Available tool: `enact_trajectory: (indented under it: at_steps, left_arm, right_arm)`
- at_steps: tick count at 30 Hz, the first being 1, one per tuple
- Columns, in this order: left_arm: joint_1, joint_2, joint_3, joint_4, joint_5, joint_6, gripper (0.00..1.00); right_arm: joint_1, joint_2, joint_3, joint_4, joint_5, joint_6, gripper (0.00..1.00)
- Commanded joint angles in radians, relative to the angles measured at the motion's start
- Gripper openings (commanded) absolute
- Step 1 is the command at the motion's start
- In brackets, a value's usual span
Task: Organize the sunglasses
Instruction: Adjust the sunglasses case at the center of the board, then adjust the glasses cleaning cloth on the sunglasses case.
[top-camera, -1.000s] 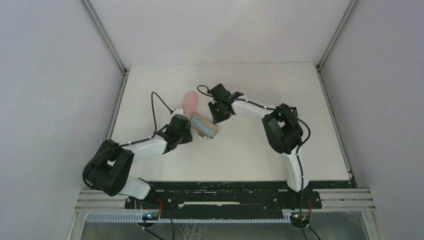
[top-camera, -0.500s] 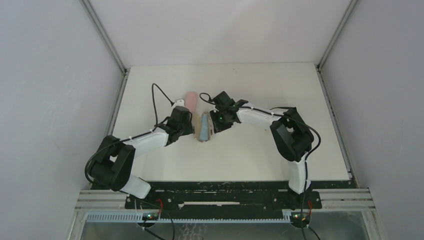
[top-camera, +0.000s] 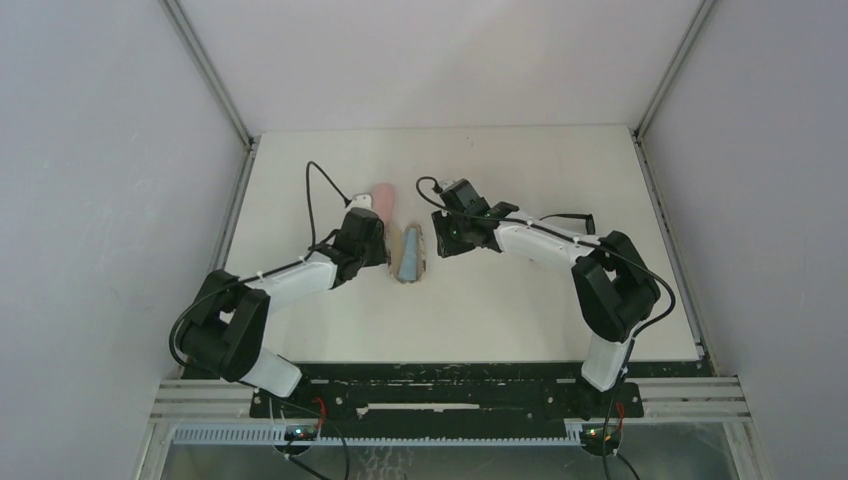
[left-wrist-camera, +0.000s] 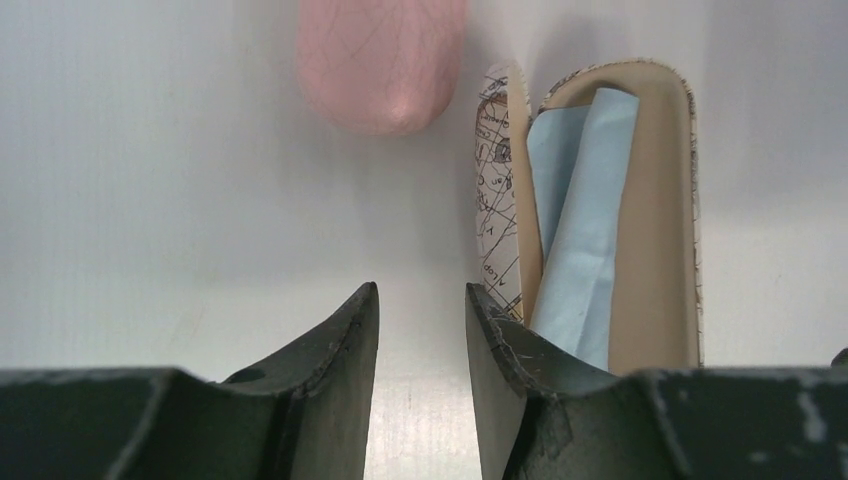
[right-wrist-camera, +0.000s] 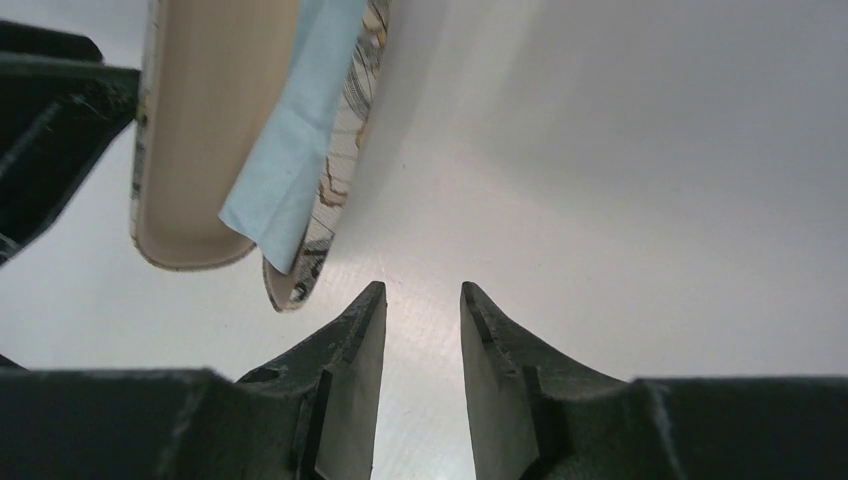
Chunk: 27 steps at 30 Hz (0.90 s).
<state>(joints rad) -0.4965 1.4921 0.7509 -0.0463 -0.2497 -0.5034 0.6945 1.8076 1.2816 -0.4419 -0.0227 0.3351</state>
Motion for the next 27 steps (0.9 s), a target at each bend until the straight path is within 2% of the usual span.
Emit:
enact_trajectory:
  at_steps: [1, 12, 27]
  left_arm:
    - [0.006, 0.002, 0.074, 0.036, 0.036, 0.045, 0.42]
    - [-0.004, 0.045, 0.131, 0.055, 0.164, 0.076, 0.42]
    - [-0.055, 0.077, 0.185, 0.056, 0.218, 0.107, 0.43]
  right_arm:
    - [-0.025, -0.044, 0.004, 0.088, -0.007, 0.034, 0.33]
    - [-0.055, -0.011, -0.021, 0.109, -0.012, 0.067, 0.33]
    - [-0.079, 0.014, -0.094, 0.241, -0.166, 0.138, 0.34]
